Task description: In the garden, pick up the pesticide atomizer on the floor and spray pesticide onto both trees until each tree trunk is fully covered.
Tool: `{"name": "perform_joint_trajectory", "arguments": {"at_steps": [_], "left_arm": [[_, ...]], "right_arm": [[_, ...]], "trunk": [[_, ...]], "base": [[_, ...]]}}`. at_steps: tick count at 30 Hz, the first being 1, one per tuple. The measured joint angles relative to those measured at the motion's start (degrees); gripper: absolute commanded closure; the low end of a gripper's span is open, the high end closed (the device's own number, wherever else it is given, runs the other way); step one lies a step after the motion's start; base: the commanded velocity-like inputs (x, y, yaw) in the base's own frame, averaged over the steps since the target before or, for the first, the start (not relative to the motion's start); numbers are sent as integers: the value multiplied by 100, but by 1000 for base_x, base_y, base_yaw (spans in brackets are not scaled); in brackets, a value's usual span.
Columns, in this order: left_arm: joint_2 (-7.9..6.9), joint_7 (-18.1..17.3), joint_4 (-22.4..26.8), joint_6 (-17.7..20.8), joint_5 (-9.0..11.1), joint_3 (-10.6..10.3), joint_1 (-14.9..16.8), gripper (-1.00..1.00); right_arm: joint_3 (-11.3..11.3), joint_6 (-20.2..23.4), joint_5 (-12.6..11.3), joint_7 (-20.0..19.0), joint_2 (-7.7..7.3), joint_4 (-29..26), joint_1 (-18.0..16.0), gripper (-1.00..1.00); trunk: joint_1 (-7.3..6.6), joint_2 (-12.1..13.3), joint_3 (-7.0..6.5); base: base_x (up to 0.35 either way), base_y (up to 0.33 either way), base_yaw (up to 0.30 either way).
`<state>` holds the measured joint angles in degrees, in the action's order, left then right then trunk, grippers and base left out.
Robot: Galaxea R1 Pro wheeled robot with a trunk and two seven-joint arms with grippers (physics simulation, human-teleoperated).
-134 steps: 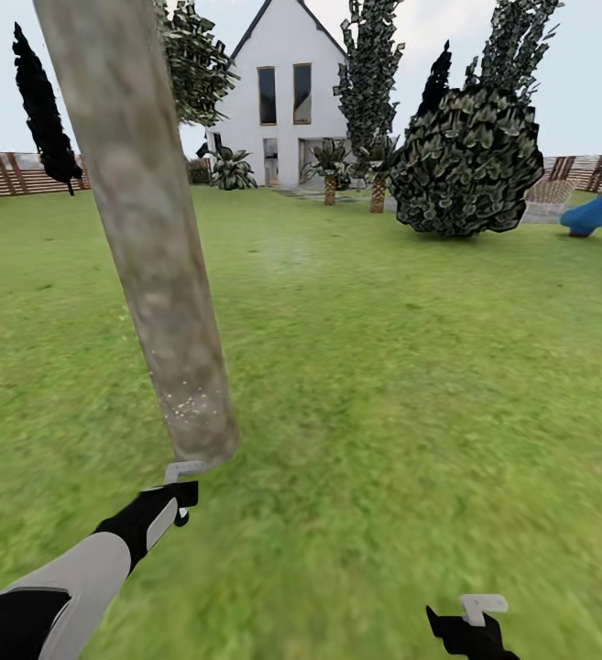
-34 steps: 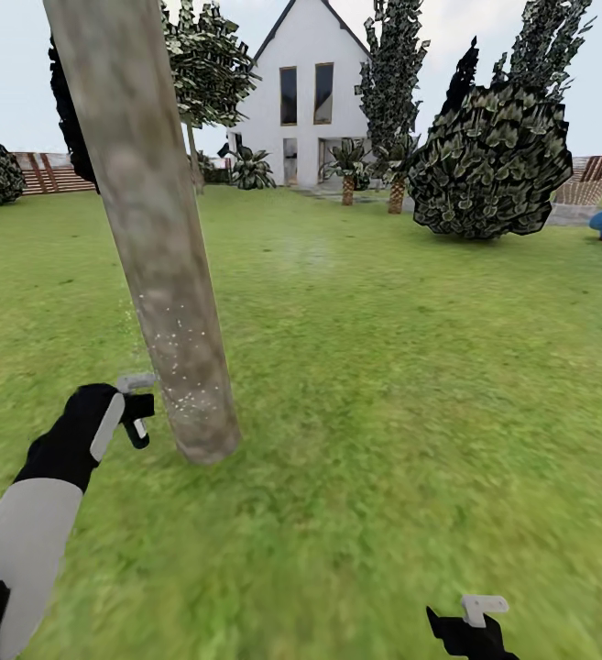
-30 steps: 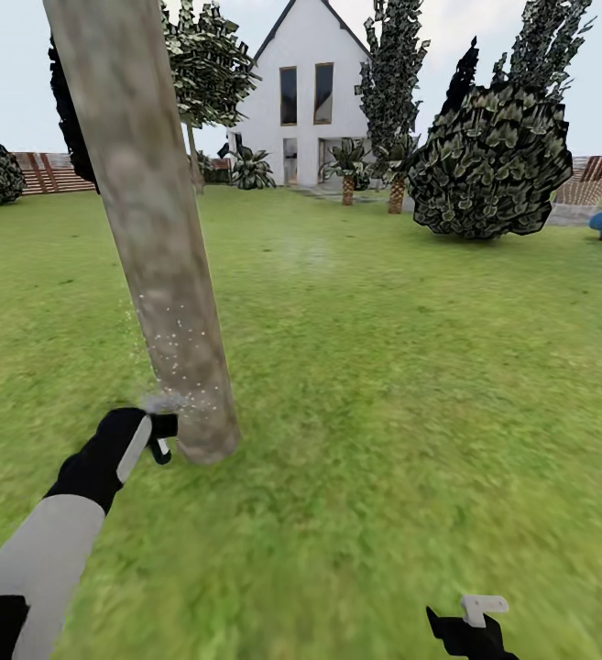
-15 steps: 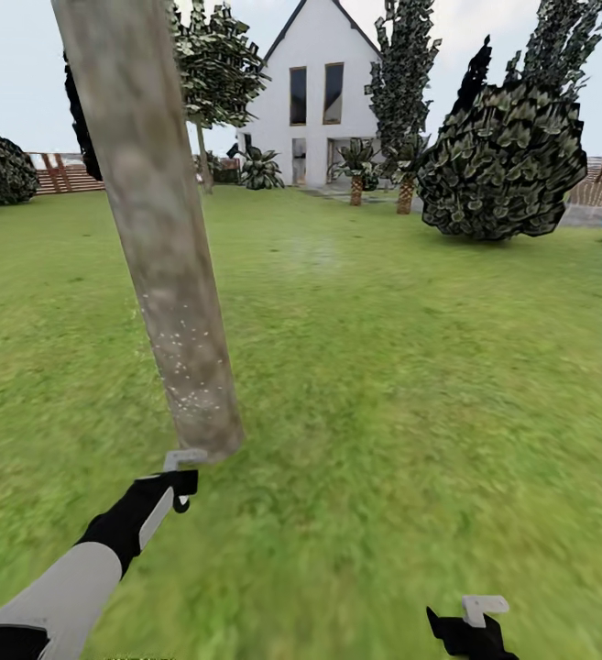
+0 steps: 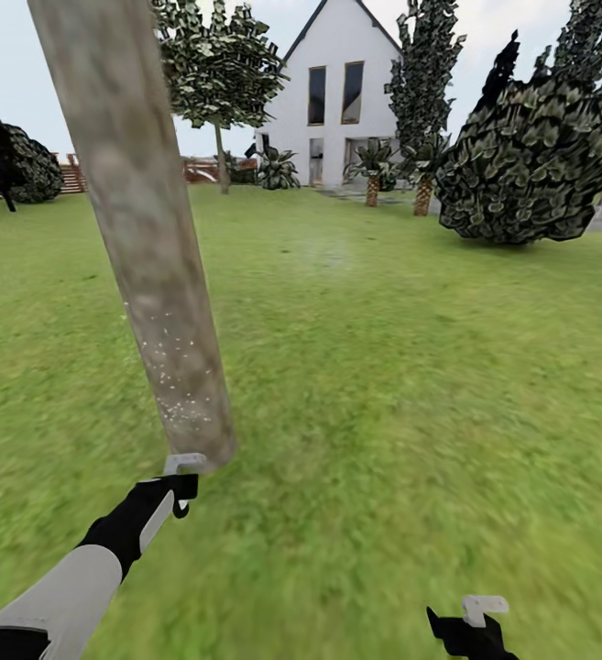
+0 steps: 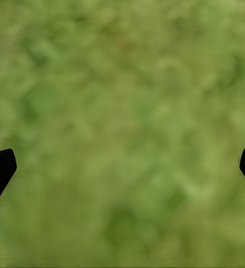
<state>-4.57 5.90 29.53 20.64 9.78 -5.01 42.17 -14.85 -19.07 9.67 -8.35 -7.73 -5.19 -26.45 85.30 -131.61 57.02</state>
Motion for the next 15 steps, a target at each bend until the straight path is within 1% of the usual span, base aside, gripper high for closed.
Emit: {"name": "perform_joint_trajectory", "arguments": {"at_steps": [2, 7, 11, 13, 15], "left_arm": [[0, -2, 0, -2, 0, -1, -1, 100], [4, 3, 3, -6, 7, -4, 1, 100], [19, 4, 15, 1, 12, -9, 1, 100], [62, 6, 13, 1, 4, -4, 1, 100], [77, 6, 9, 1, -8, 0, -1, 100]], "right_arm": [[0, 0, 0, 0, 0, -2, 0, -100], [-8, -8, -9, 0, -14, -9, 0, -100], [-5, -9, -9, 5, -20, -9, 0, -100], [0, -9, -9, 1, -12, -9, 0, -100], [0, -9, -9, 0, -9, -9, 0, -100]], "trunk": [[0, 0, 0], [0, 0, 0], [0, 0, 0], [0, 0, 0], [0, 0, 0]], "base": [[232, -200, 209], [220, -207, 19], [127, -255, 0], [93, -269, 3], [90, -269, 147]]}}
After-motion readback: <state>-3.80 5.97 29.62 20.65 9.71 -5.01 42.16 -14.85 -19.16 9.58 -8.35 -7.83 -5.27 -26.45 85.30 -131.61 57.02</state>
